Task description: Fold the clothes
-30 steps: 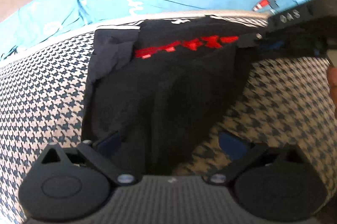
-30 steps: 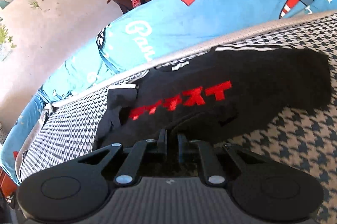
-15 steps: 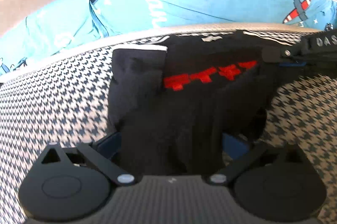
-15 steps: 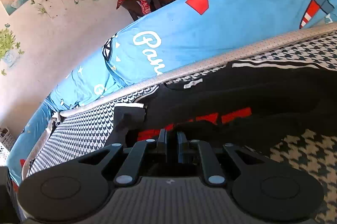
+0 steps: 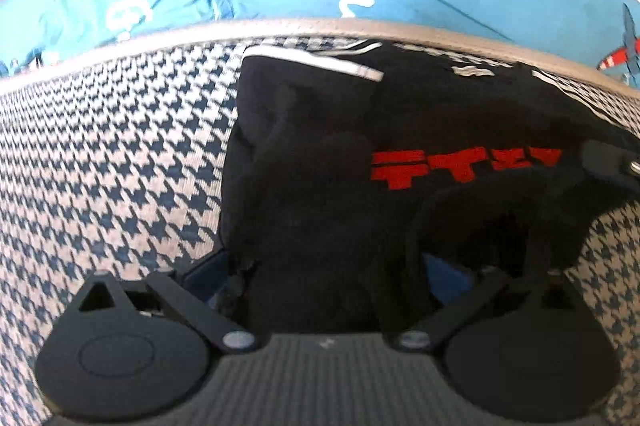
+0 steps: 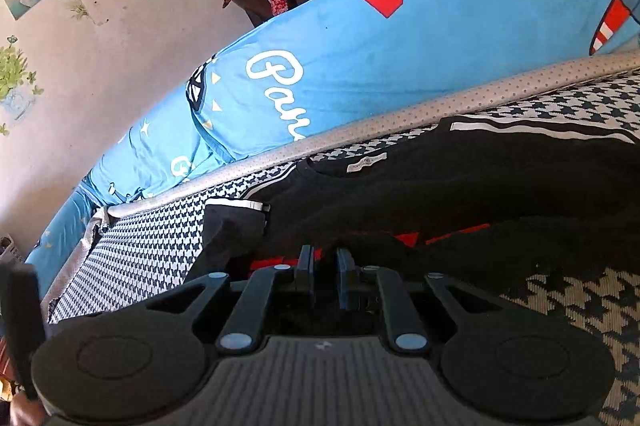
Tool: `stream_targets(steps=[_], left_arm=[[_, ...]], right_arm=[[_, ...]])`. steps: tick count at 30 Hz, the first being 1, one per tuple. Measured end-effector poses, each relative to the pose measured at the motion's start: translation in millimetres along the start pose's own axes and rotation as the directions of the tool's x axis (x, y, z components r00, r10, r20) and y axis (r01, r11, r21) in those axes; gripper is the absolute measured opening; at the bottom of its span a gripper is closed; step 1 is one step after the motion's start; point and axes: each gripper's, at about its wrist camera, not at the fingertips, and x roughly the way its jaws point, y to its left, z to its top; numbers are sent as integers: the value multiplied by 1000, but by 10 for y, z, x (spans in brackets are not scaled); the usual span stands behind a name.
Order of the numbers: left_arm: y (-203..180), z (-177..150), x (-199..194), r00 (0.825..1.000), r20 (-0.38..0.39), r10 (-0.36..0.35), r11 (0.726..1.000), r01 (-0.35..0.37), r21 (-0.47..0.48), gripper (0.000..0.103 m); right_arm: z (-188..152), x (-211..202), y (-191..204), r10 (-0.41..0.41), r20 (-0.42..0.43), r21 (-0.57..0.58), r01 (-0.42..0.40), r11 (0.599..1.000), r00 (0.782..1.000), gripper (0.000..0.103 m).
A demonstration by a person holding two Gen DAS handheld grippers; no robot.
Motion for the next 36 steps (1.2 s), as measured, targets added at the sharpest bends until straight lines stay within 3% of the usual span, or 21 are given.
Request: stream_targets(steps=[9, 14, 16, 21, 24, 28, 35, 36], left_arm=[[105, 103, 129, 1000, -25, -6, 1000, 5, -21, 103], [150, 143, 149, 999, -38, -16, 998, 14, -57, 103], [168, 154, 151, 999, -43, -20, 997, 17, -70, 103], [167, 161, 155, 999, -50, -19, 997, 15, -76, 103], [166, 161, 157, 998, -52, -20, 997, 16, -73, 103], [165, 161, 154, 998, -52, -22, 997, 18, -73, 103], [163, 139, 128, 999, -47, -22, 997, 18, -81, 103], [163, 132, 120, 999, -45, -22, 996, 18, -83, 103]], right_arm=[[-10, -144, 112, 41, -3, -73, -41, 996, 999, 23], [-136, -78, 220, 61, -77, -146, -72, 987, 995, 25], [-213, -45, 309, 65, -90, -203, -82, 976, 994, 29], [-414, 42, 526, 70, -114, -342, -106, 934, 991, 51], [-537, 116, 607, 33, -98, -431, -73, 899, 995, 57], [-621, 210, 632, -8, -59, -493, -22, 870, 998, 59], [-698, 373, 619, -57, -53, -474, 25, 880, 997, 58], [-705, 385, 620, -65, -49, -472, 34, 881, 997, 54]])
